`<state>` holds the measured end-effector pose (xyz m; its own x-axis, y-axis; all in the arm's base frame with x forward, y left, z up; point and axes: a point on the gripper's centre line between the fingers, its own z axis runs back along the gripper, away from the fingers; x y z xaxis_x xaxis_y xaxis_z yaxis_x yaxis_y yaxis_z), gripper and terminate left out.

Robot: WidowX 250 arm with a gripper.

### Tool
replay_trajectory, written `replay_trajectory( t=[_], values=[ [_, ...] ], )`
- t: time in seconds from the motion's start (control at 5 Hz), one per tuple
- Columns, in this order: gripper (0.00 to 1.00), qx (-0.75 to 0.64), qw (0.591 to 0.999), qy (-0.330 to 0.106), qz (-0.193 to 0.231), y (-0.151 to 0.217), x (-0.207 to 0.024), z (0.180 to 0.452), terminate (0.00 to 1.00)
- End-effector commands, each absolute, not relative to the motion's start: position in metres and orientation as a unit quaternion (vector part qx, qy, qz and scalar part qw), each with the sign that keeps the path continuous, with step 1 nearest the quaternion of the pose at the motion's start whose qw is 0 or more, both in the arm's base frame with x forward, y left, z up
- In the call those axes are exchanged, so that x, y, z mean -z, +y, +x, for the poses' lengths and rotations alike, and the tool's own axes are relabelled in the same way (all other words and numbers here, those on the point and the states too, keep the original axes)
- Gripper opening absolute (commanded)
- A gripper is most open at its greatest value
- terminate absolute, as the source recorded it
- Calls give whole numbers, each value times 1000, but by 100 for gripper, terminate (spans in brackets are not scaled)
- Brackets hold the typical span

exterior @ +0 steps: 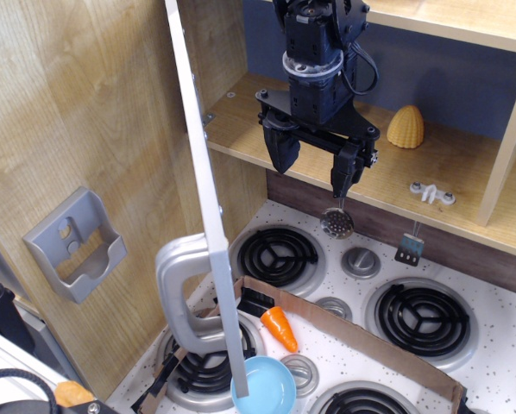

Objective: Close microwave

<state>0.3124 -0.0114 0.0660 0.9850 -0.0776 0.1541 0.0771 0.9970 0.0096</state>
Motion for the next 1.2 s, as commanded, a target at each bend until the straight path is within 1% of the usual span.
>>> replay_trajectory(
  t=[0.0, 0.2, 0.4, 0.6, 0.8, 1.0],
  values=[
    [100, 39, 996, -77, 2, -11, -66, 312, 0],
    [100, 57, 994, -87, 27, -6, -97, 307, 0],
    [100, 66, 993, -95, 37, -5, -125, 304, 0],
    [100, 63, 992, -99, 44, -1, -152, 290, 0],
    [100, 70, 991, -97, 53, 6, -174, 281, 0],
    [100, 75, 992, -98, 40, 14, -193, 273, 0]
  ],
)
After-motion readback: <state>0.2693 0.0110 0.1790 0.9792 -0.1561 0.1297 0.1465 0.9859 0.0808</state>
